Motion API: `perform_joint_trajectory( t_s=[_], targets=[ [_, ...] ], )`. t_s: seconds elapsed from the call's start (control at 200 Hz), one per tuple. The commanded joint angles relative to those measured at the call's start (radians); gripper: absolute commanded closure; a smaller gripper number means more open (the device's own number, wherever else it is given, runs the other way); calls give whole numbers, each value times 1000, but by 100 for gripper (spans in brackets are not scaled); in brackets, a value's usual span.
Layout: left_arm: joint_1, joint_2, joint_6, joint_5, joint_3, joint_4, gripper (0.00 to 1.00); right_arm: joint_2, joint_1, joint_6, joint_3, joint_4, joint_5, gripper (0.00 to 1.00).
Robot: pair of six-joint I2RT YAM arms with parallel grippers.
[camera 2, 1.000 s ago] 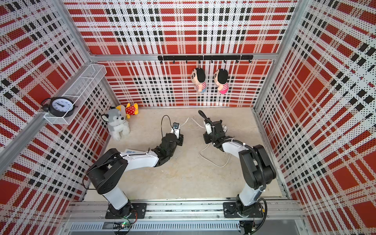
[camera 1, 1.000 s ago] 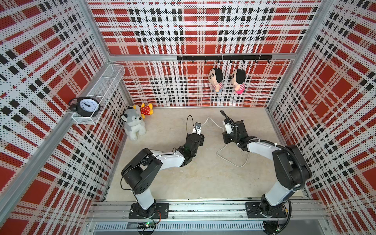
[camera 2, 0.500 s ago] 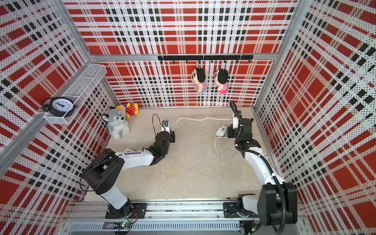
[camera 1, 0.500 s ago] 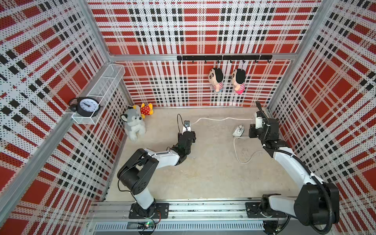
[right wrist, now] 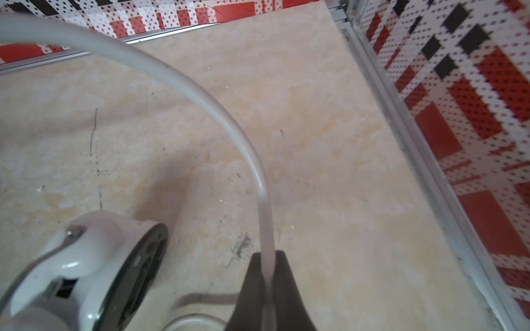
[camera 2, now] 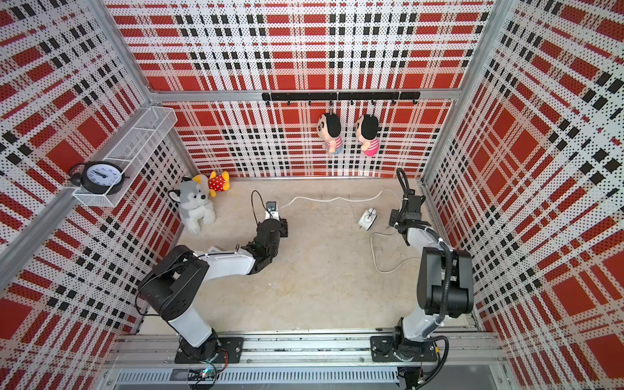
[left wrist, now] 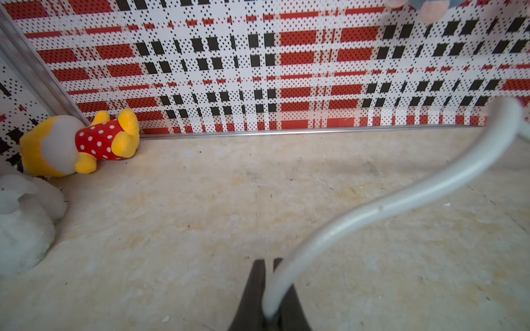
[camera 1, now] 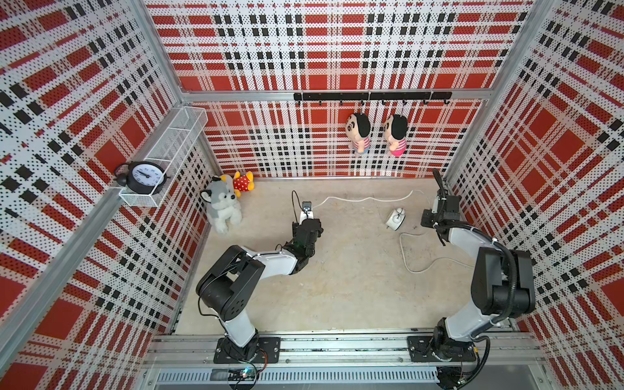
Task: Unwrap the cord wrapped around the power strip
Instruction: Adjust the power cord at the center of the board.
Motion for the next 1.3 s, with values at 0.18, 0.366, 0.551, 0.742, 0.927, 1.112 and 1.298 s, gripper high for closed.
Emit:
perform_joint_trajectory(
  t_s=[0.18, 0.366, 0.551, 0.742, 0.927, 1.112, 1.298],
  targets=[
    [33, 158, -83, -48, 163, -178, 100, 235, 109, 30, 383, -90, -67, 100],
    [19, 209, -54, -71, 220, -259, 100, 428, 110, 7, 612, -210, -31, 100],
    [-41, 252, 33, -109, 242, -319, 100, 513, 106, -1, 636, -211, -79, 100],
    [-29, 317, 4, -35, 306, -412, 100, 502, 106, 14, 627, -196, -90, 50],
    [-13, 356, -16, -1, 364, -462, 96, 319, 90, 28, 490, -139, -94, 26],
    [-16, 387, -19, 6, 398, -496, 64, 96, 88, 28, 306, -117, -125, 16],
    [-41, 355, -3, 1, 383, -475, 39, -111, 88, 89, 97, -125, -89, 16]
  ],
)
